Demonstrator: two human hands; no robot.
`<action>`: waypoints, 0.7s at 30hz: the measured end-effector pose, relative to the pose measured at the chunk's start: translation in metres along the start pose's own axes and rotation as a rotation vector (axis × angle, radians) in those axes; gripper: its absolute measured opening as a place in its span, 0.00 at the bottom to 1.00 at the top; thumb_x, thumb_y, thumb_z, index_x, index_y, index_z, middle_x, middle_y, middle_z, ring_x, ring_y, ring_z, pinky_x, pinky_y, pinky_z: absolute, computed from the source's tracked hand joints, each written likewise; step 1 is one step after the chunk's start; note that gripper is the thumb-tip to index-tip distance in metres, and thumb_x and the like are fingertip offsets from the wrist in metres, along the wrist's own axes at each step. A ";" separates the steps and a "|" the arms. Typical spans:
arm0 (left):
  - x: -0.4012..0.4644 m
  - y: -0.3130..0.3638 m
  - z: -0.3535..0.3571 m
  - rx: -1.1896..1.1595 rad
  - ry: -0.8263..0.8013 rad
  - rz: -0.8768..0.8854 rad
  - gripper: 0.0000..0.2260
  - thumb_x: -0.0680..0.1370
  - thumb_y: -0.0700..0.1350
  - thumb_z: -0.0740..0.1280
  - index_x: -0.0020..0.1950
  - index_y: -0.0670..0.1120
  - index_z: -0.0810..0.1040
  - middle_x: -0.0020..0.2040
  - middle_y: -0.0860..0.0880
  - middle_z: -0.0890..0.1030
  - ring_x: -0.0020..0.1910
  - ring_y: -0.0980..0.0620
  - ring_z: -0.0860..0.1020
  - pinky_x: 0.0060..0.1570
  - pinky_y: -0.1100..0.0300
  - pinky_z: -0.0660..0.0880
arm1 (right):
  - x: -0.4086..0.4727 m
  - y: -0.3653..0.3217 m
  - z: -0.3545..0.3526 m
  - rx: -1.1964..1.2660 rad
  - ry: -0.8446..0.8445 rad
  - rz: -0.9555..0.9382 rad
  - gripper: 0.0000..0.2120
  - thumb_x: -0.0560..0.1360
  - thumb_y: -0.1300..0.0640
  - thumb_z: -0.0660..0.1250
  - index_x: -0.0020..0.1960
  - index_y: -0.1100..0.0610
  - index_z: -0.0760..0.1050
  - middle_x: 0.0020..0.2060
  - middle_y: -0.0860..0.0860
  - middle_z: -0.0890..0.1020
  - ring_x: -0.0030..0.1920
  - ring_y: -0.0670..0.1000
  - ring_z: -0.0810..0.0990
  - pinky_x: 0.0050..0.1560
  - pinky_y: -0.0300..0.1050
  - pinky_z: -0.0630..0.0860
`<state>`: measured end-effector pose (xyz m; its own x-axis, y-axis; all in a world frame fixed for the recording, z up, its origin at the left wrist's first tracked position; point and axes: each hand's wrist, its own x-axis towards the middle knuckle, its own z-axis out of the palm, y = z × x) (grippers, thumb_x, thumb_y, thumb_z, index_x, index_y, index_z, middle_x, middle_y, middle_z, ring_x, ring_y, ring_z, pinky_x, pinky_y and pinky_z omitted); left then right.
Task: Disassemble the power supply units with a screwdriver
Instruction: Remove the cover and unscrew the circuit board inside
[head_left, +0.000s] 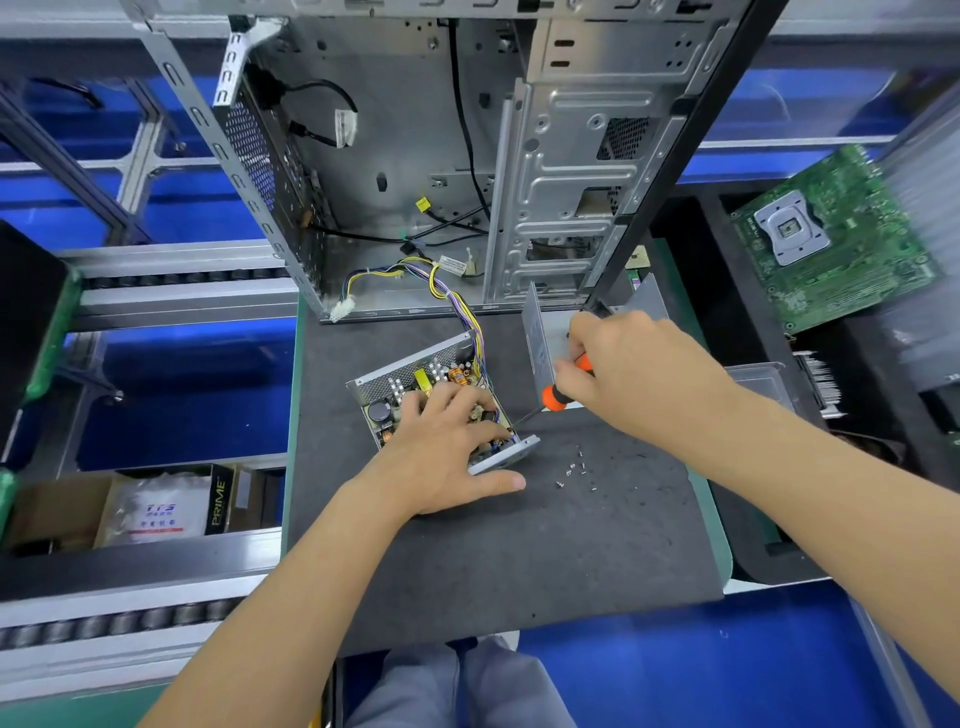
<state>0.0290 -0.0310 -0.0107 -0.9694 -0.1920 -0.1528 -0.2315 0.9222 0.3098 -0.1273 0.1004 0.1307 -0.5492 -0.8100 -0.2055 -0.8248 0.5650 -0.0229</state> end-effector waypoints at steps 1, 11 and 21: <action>0.000 0.000 0.000 -0.008 0.005 -0.001 0.36 0.69 0.79 0.48 0.66 0.62 0.77 0.66 0.58 0.67 0.68 0.53 0.60 0.65 0.48 0.57 | 0.000 0.003 0.001 0.006 0.010 0.007 0.15 0.80 0.45 0.58 0.54 0.58 0.71 0.42 0.56 0.77 0.38 0.60 0.71 0.44 0.51 0.76; 0.000 0.002 -0.001 -0.061 0.029 -0.053 0.36 0.72 0.76 0.46 0.70 0.59 0.73 0.67 0.60 0.68 0.69 0.56 0.59 0.67 0.50 0.55 | -0.001 0.034 0.003 0.129 0.098 0.095 0.12 0.79 0.44 0.61 0.47 0.54 0.72 0.33 0.54 0.74 0.33 0.59 0.75 0.31 0.45 0.67; 0.002 0.003 -0.001 -0.022 -0.004 -0.031 0.36 0.70 0.78 0.46 0.65 0.61 0.78 0.65 0.60 0.66 0.67 0.56 0.57 0.65 0.48 0.56 | -0.001 0.021 0.018 0.162 0.030 0.046 0.15 0.80 0.45 0.59 0.51 0.58 0.72 0.33 0.50 0.67 0.41 0.62 0.75 0.40 0.49 0.71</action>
<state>0.0264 -0.0295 -0.0089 -0.9613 -0.2193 -0.1668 -0.2636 0.9082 0.3252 -0.1417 0.1161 0.1128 -0.5915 -0.7857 -0.1809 -0.7677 0.6174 -0.1717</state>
